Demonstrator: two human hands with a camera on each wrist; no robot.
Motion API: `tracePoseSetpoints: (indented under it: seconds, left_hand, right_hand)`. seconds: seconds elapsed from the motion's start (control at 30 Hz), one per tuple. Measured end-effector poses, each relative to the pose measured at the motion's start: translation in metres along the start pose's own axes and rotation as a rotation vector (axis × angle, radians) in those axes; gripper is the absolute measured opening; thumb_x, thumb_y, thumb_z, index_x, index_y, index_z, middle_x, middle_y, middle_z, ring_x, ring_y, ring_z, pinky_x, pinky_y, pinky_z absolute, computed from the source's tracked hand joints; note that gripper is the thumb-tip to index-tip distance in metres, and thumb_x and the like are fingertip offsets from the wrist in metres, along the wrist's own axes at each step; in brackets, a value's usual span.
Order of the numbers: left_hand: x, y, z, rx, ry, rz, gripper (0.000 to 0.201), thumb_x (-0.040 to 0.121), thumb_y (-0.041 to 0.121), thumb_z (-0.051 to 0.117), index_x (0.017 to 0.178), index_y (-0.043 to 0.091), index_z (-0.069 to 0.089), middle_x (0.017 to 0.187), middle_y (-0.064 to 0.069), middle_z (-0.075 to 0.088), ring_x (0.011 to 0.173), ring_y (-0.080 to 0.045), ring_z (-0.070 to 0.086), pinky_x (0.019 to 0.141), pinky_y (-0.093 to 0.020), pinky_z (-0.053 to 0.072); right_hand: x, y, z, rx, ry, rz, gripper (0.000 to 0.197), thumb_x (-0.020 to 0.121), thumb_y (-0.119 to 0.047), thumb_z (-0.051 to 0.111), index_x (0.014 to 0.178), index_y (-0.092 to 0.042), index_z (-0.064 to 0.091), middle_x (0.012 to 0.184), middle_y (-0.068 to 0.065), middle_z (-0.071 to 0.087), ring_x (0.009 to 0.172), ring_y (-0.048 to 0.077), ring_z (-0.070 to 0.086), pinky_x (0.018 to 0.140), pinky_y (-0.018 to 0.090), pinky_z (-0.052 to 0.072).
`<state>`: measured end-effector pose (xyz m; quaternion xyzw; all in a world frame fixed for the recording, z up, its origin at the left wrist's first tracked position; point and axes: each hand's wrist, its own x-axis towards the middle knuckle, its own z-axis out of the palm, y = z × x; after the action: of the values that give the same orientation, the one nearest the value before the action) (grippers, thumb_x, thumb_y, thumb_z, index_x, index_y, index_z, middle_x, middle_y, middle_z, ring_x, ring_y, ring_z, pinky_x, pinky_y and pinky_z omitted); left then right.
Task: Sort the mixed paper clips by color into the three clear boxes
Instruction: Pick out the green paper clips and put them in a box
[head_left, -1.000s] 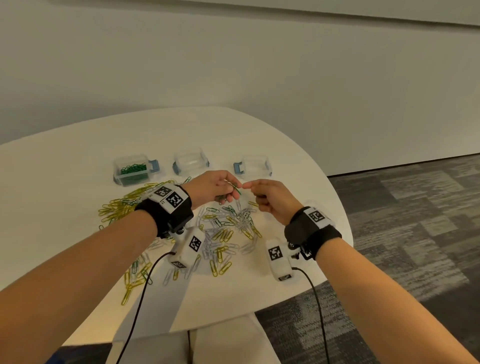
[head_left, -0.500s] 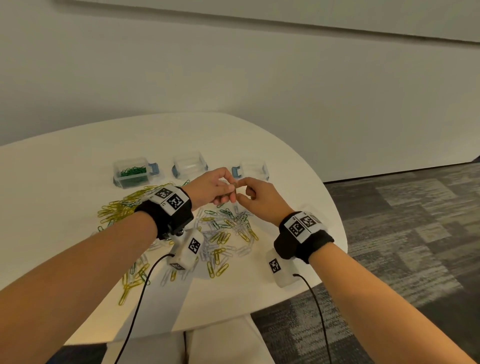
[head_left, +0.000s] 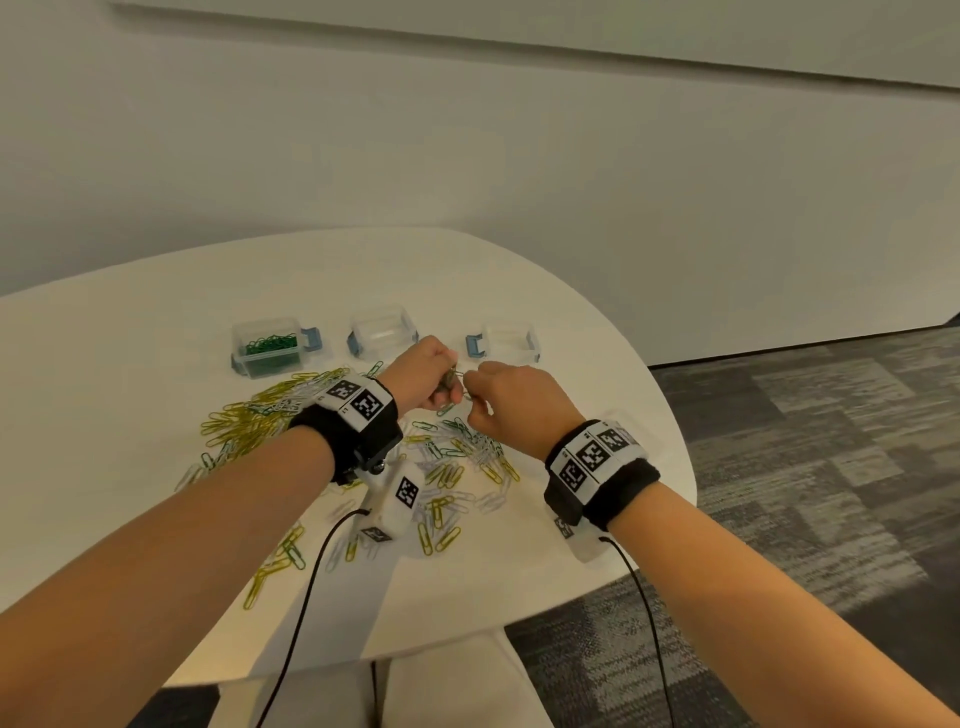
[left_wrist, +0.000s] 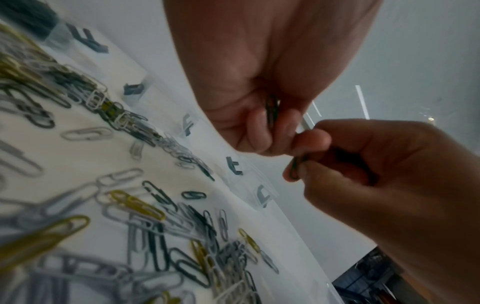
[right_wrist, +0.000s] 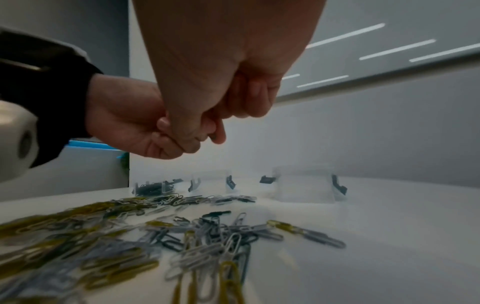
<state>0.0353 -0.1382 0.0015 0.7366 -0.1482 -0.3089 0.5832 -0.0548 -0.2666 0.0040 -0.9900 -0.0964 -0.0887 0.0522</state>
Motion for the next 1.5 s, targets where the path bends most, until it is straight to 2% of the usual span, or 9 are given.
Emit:
tracePoseSetpoints:
  seconds: [0.17,0.3,0.43,0.67,0.87,1.0,1.13,1.27,1.5]
  left_hand:
    - [-0.003,-0.012,-0.008,-0.559,-0.113,-0.353,0.022,0.099,0.017,0.038,0.093,0.004,0.054,0.075,-0.01,0.056,0.062,-0.017,0.051,0.051,-0.022,0.048]
    - [0.003,-0.017,-0.009,-0.886,-0.216,-0.468,0.04,0.099,0.034,0.038,0.101,0.0,0.058,0.09,-0.015,0.061,0.084,-0.023,0.059,0.07,-0.034,0.058]
    - [0.006,-0.015,-0.025,-1.141,-0.156,-0.556,0.038,0.1,0.023,0.032,0.08,0.002,0.057,0.07,-0.014,0.06,0.061,-0.022,0.059,0.051,-0.023,0.053]
    - [0.01,-0.001,-0.129,-1.025,0.333,-0.227,0.035,0.1,0.017,0.028,0.068,0.012,0.04,0.064,-0.002,0.044,0.056,-0.013,0.04,0.047,-0.02,0.036]
    - [0.028,0.002,-0.176,-0.503,0.648,-0.035,0.065,0.098,0.022,0.037,0.037,0.016,0.059,0.039,0.006,0.056,0.047,-0.012,0.055,0.057,-0.026,0.037]
    - [0.012,0.003,-0.159,0.337,0.651,0.013,0.04,0.096,0.026,0.042,0.076,0.013,0.074,0.097,-0.004,0.07,0.097,-0.025,0.058,0.087,-0.028,0.038]
    - [-0.007,0.006,-0.09,0.608,0.347,0.2,0.018,0.091,0.024,0.057,0.095,0.012,0.069,0.098,-0.004,0.068,0.094,-0.021,0.06,0.083,-0.029,0.046]
    - [-0.005,-0.006,-0.019,0.951,-0.13,0.107,0.027,0.086,0.029,0.063,0.109,0.015,0.063,0.11,0.0,0.059,0.103,-0.018,0.056,0.084,-0.027,0.043]
    - [0.001,-0.039,0.005,1.096,-0.223,0.043,0.029,0.081,0.019,0.068,0.109,0.02,0.059,0.115,-0.008,0.042,0.102,-0.026,0.051,0.09,-0.033,0.044]
  right_hand:
    - [0.016,0.008,-0.012,0.207,0.012,0.06,0.012,0.087,-0.02,0.053,0.09,-0.013,0.061,0.083,0.002,0.058,0.073,0.018,0.051,0.068,0.036,0.048]
    - [0.041,0.002,-0.024,0.437,-0.21,0.041,0.029,0.087,-0.017,0.06,0.116,-0.017,0.062,0.089,-0.004,0.063,0.08,0.013,0.059,0.075,0.022,0.046]
    - [0.054,0.005,-0.029,0.674,-0.018,0.156,0.03,0.094,-0.018,0.053,0.123,-0.021,0.058,0.106,0.0,0.068,0.091,0.015,0.067,0.08,0.026,0.054]
    - [0.046,0.025,-0.006,0.618,-0.089,0.238,0.019,0.094,-0.016,0.052,0.107,-0.019,0.065,0.101,0.004,0.068,0.088,0.018,0.066,0.078,0.023,0.048]
    - [0.037,0.023,0.012,0.629,-0.135,0.264,0.02,0.093,-0.012,0.052,0.105,-0.016,0.067,0.1,0.006,0.066,0.082,0.018,0.065,0.075,0.02,0.051]
    - [0.027,0.036,0.011,0.445,-0.209,0.36,0.023,0.09,-0.007,0.051,0.104,-0.015,0.067,0.095,0.0,0.059,0.08,0.02,0.06,0.071,0.024,0.047]
    - [0.012,0.032,0.011,0.529,-0.502,0.465,0.033,0.084,-0.023,0.071,0.112,-0.011,0.06,0.094,0.001,0.054,0.069,0.014,0.056,0.059,0.021,0.049]
    - [0.002,0.024,0.026,0.314,-0.473,0.308,0.034,0.08,-0.02,0.074,0.111,-0.013,0.061,0.097,0.001,0.05,0.079,0.016,0.052,0.069,0.025,0.044]
    - [-0.023,0.06,0.022,0.636,-0.263,0.556,0.02,0.088,0.002,0.05,0.089,-0.011,0.065,0.088,0.008,0.066,0.068,0.017,0.063,0.077,0.029,0.056]
